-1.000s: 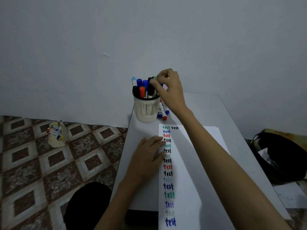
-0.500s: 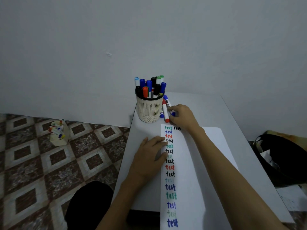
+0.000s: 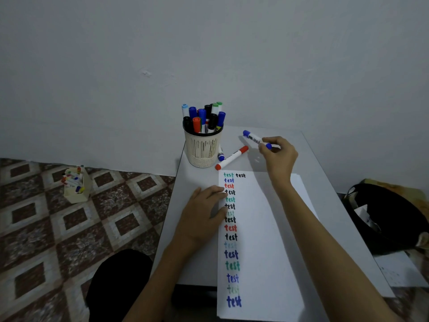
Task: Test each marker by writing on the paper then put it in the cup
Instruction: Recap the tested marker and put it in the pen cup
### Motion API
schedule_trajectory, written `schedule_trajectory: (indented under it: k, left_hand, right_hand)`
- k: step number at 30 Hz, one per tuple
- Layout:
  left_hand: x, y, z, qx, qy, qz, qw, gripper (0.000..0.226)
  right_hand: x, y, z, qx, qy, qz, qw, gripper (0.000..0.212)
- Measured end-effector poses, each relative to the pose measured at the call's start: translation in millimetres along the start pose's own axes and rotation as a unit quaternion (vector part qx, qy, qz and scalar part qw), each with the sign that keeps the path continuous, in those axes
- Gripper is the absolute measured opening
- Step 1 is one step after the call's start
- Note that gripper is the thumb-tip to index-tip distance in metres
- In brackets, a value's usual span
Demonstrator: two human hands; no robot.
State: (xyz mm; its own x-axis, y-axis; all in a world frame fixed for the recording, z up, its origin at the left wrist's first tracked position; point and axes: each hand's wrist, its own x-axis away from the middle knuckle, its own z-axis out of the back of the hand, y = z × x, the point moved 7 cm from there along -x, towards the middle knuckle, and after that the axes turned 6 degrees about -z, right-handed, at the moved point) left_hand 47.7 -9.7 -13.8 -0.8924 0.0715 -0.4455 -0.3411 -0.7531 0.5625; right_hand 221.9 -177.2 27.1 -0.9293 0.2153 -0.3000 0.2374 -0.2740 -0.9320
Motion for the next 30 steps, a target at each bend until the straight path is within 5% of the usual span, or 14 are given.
schedule_trajectory:
  k: [6,13,19,30]
  left_hand:
    - [3.7,-4.2,8.2,0.115,0.049,0.055,0.991,0.055]
    - [1.7,3.7,17.1,0.194,0.08,0.063,0.976,0.051]
    - [3.3,17.0,18.9,0.124,0.061,0.014,0.99,0.02]
    - [2.6,17.5,24.1,0.134,0.08,0.002,0.988,0.033]
  right_hand:
    - [20.2,-12.7,15.7,-0.254,-0.067,-0.101,0.959,0.01]
    - [93.1,-34.7,-6.7,-0.217,-0.296,-0.103,0.924,0.014]
    - [135.2,-35.9,-24.8,-0.221,-0.352,-0.133,0.9,0.021]
    - [133.2,-47.3,-21.4,-0.195,-0.384,-0.106,0.896,0.018]
